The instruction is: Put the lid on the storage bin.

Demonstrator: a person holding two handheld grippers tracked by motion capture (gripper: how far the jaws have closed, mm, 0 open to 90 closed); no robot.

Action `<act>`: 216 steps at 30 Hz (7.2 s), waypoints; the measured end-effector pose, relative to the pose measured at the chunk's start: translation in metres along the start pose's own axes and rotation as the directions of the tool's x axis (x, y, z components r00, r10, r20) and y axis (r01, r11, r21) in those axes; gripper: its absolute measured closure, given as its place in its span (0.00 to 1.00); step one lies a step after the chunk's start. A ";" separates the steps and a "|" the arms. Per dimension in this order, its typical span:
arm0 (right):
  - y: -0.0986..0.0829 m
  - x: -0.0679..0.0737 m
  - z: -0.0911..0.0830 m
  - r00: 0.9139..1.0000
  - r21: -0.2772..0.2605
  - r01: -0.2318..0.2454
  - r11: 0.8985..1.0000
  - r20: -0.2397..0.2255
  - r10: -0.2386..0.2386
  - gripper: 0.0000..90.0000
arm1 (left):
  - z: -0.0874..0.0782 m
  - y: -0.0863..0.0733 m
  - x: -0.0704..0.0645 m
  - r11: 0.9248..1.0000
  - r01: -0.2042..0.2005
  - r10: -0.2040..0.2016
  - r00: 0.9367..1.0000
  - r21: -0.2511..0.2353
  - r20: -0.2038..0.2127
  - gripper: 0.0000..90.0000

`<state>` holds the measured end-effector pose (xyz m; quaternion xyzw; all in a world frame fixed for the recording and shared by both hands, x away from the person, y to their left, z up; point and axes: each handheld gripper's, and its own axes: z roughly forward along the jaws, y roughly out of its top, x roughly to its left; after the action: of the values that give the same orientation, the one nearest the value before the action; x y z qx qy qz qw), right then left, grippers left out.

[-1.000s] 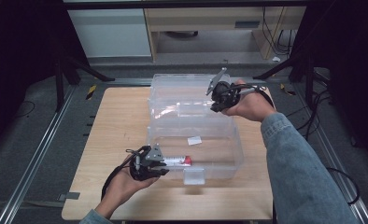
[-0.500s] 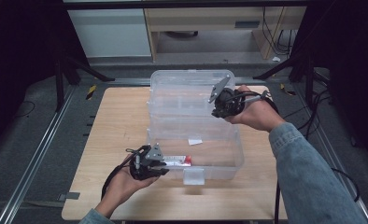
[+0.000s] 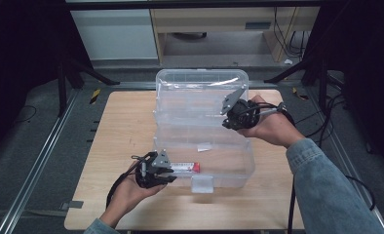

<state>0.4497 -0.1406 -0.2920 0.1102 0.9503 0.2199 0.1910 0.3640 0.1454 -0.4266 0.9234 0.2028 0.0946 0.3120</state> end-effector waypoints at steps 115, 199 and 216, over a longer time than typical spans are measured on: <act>-0.046 0.051 -0.001 0.995 -0.101 -0.034 0.994 -0.098 0.024 0.93 | -0.089 0.040 0.078 0.852 0.286 -0.350 0.934 -0.438 -0.072 0.77; -0.125 0.072 -0.027 0.913 -0.245 -0.389 0.888 0.025 0.407 0.89 | -0.077 -0.016 0.037 0.886 0.277 -0.315 0.948 -0.371 -0.043 0.78; -0.140 0.082 -0.031 0.906 -0.240 -0.392 0.888 0.065 0.418 0.83 | -0.080 -0.024 0.038 0.878 0.293 -0.333 0.942 -0.378 -0.044 0.80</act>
<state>0.3449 -0.2508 -0.3563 0.2966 0.8633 0.3527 0.2060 0.3666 0.2229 -0.3763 0.7973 0.3447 0.1287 0.4785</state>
